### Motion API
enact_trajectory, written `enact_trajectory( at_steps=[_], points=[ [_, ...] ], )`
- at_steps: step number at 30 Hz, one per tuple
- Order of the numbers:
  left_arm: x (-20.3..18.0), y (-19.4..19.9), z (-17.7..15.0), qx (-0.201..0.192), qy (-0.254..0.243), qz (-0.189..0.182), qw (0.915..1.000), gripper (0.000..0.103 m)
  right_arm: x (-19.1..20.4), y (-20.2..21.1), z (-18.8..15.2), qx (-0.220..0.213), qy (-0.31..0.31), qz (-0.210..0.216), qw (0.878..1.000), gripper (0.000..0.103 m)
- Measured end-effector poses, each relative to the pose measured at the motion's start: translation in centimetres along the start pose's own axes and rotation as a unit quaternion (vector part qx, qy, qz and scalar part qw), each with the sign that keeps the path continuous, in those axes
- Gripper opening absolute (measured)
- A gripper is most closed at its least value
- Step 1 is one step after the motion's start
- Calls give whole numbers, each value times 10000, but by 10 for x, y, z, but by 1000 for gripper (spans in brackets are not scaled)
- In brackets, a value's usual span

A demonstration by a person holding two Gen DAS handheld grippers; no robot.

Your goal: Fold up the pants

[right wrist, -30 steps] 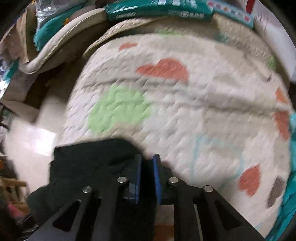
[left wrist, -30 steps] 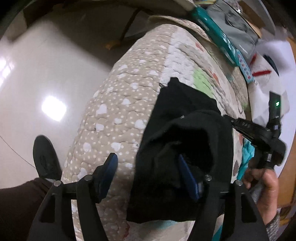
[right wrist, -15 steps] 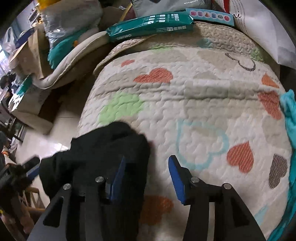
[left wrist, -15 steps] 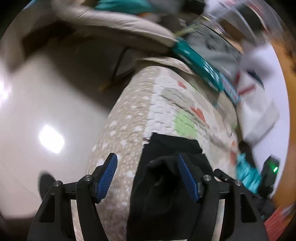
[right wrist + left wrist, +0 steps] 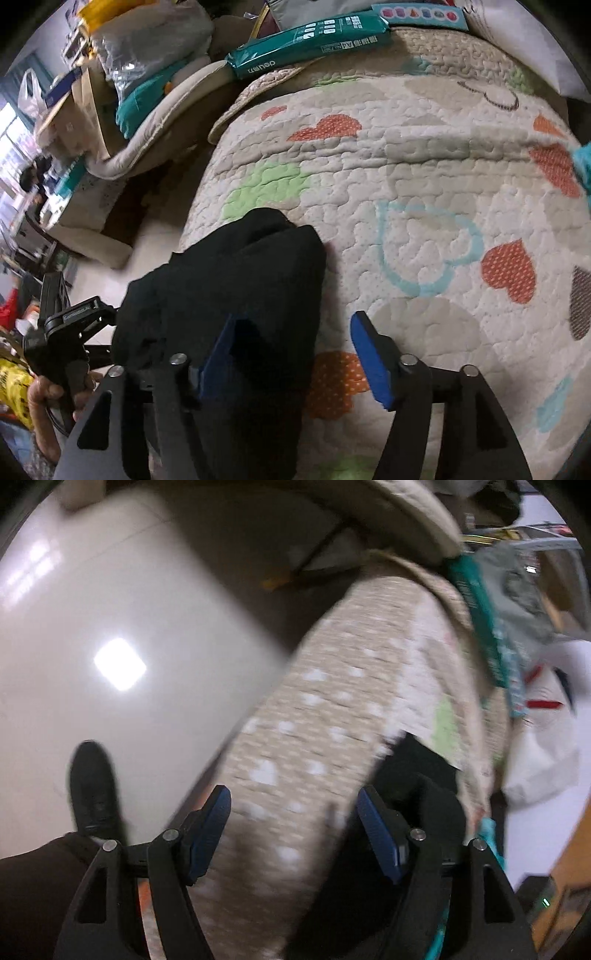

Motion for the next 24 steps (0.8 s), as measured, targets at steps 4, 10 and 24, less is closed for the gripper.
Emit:
enact_trajectory(
  at_steps=[4,10,24],
  points=[
    [-22,-13,-11,182,-472,-369,9980,71,-6,-7,-4,58,-231,298,9993,75],
    [-43,-10,-23,8,-736,-777,9943,71,-16,-11,-7,75,-518,610,9968,79],
    [-66,10,-33,-838,-1608,683,9811,71,-25,-18,-14,11,-713,795,9943,87]
  ],
)
Point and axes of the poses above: each gripper's, at about its wrist camera, not at the fingertips, and y roughly against the way its jaws point, x to its left, z to its top, the point moved 4 cm from there along -y, roughly the way its jaws point, and after that the axes turned 14 degrees about x, right-handed, at the moved point
